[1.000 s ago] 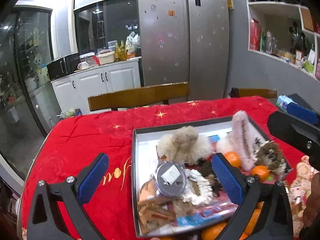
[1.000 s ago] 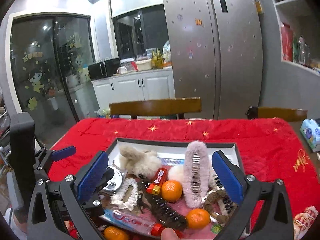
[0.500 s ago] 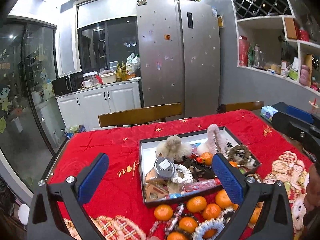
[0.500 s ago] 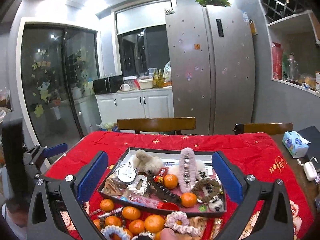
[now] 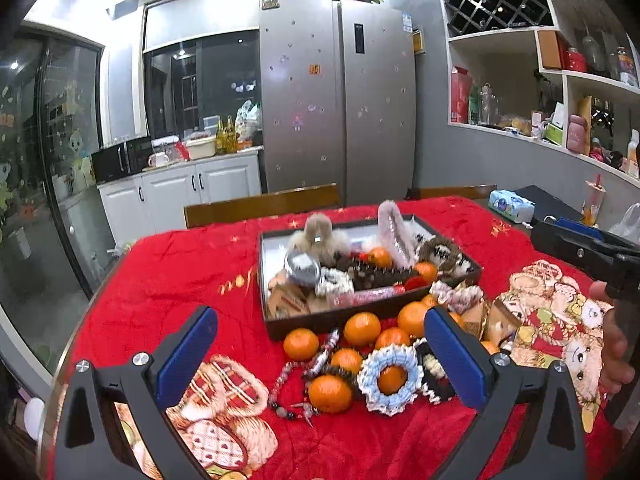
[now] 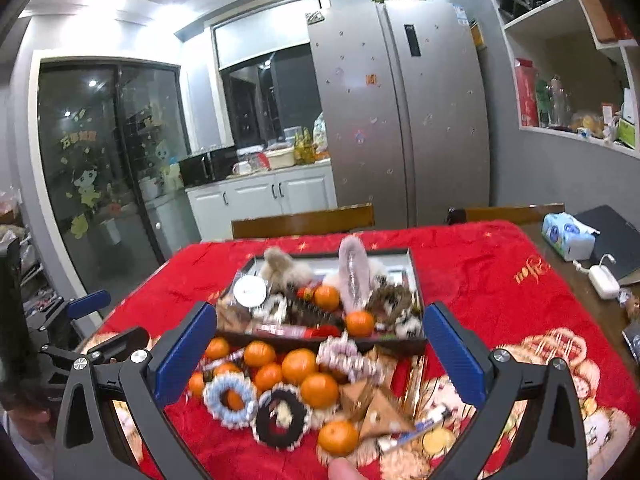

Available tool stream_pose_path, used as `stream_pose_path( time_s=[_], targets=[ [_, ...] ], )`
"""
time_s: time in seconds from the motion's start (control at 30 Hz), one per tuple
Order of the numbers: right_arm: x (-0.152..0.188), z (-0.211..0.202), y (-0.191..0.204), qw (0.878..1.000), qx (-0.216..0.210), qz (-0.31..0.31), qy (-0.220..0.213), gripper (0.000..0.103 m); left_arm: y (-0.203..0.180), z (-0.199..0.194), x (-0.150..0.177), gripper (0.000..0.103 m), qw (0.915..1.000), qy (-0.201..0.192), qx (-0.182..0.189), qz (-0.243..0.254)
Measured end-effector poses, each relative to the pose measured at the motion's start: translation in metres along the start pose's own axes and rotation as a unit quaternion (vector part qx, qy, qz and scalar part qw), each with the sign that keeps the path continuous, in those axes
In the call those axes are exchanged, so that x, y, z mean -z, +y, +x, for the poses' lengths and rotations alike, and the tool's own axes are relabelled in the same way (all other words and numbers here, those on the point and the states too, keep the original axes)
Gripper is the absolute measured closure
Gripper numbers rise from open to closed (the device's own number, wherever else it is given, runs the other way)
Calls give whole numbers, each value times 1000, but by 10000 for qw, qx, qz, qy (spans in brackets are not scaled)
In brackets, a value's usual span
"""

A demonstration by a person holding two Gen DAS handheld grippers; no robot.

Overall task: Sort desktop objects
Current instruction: 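Withdraw both open grippers from the tray back toward the pile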

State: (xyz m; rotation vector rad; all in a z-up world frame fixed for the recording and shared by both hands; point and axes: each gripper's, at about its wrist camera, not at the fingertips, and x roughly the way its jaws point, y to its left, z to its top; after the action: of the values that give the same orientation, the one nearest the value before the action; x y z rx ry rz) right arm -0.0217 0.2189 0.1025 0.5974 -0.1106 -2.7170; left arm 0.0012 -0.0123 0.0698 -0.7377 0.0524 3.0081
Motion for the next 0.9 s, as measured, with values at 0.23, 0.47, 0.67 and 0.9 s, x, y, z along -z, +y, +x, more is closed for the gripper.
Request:
stream_pose_path(
  time_s=[0.23,0.47,0.67,0.9],
  targets=[
    [24,23,-3,9996,-193,79,178,0,0,30,18,0,9990,389,213,-8],
    [51,47,-6,9960,-456,353,682,2,-10,58,38,0,9956,824,442,9],
    [65,62,-7,9918,-553,474,1049,11,-18,77,50,0,9937,1075,320,32],
    [81,80,-2,9842,-732,465,1547,21,-25,97,60,0,9895,1431,115,174]
  ],
)
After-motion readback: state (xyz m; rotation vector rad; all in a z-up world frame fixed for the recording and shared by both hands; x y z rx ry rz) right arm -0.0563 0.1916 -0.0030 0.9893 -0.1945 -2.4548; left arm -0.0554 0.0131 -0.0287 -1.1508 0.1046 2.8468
